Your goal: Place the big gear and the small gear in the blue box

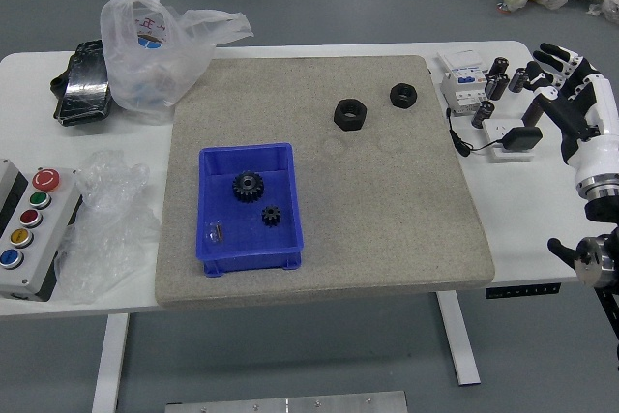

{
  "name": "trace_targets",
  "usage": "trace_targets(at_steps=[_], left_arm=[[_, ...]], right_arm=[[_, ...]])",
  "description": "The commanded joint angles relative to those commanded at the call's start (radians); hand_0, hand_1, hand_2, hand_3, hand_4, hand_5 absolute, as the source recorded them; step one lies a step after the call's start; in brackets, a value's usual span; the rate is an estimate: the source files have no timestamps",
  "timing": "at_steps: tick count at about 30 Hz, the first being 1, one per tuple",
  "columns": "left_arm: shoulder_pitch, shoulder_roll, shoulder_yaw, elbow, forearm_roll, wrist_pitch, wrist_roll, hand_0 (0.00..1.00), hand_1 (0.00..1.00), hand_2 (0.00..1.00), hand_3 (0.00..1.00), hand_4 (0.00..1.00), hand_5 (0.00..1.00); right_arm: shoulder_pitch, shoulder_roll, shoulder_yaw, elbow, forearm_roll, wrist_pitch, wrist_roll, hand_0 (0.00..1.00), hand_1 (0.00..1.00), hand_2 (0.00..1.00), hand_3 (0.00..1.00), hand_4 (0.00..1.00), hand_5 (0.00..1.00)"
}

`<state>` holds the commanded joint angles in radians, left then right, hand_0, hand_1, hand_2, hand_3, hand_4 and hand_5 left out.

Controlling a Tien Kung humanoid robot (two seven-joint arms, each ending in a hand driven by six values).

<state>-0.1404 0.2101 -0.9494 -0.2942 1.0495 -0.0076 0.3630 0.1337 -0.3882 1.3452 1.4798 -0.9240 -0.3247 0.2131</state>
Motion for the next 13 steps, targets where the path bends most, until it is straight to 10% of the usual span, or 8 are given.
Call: trace_targets(at_steps=[13], left_arm=[[-0.001,-0.001,0.01,-0.001,-0.017,0.007,-0.013,0.735,0.697,0.683,0.781,0.762,0.499]], right_arm=[[0.001,-0.002,0.002,0.005,-0.03,-0.005,-0.015,0.612,0.625,0.666,0.681,0.676,0.284]])
